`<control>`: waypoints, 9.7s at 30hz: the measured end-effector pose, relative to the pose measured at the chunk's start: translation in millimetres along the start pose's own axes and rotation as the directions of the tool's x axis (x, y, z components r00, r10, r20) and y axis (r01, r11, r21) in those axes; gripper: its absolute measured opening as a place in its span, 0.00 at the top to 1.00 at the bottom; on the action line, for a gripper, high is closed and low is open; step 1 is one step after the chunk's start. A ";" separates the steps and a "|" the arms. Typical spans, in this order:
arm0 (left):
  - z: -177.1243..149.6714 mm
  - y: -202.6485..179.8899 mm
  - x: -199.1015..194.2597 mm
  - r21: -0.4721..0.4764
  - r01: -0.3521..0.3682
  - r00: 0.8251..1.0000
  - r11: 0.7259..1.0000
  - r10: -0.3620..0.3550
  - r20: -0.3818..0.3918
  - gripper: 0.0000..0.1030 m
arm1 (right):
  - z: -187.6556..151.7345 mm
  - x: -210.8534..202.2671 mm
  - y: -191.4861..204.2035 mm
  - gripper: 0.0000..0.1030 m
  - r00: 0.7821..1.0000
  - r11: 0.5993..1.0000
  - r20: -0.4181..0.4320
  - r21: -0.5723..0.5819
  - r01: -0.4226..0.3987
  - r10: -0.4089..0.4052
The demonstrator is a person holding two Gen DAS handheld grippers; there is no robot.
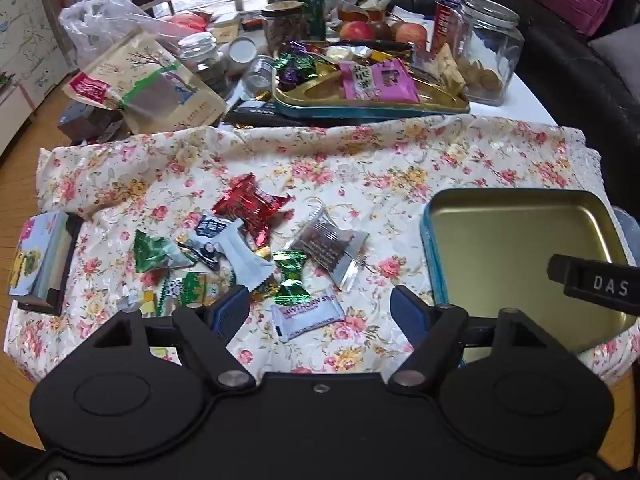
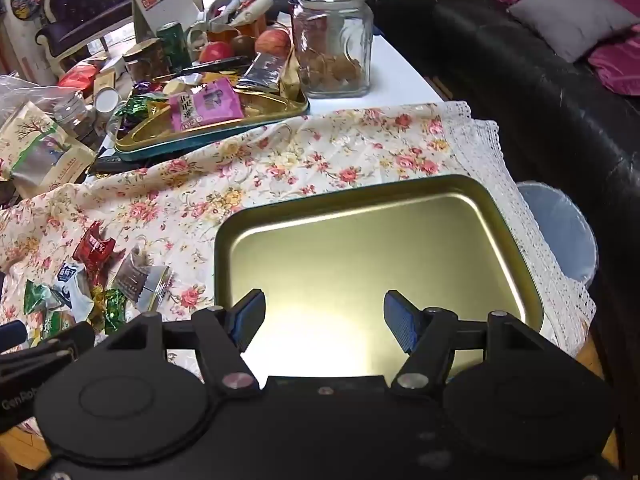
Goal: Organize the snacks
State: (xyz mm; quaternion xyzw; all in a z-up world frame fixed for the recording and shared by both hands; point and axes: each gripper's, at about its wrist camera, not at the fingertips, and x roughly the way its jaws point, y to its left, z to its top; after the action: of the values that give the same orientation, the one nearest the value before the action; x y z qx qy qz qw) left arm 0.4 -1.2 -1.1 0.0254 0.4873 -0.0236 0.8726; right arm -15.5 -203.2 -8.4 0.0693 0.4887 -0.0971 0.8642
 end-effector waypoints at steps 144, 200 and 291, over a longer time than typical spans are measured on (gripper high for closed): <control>93.7 232.7 29.8 -0.398 -0.193 0.979 0.897 0.147 -0.143 0.36 | 78.2 77.2 224.7 0.50 0.945 0.932 -0.163 -0.186 -0.312 0.283; 63.8 193.0 115.1 -0.398 -0.109 0.929 0.911 -0.049 -0.366 0.37 | 63.2 37.0 213.1 0.79 0.840 0.816 -0.245 -0.220 -0.534 0.484; 100.5 155.8 86.2 -0.314 -0.140 0.980 0.939 0.085 -0.182 0.57 | 119.4 28.0 133.5 0.79 0.912 0.912 -0.046 -0.017 -0.410 0.409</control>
State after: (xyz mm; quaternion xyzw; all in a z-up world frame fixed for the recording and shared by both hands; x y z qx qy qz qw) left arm 141.2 146.1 -18.6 -0.0892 0.5532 0.1093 0.8210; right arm 129.3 -101.9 32.1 0.1606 0.4826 0.0938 0.8559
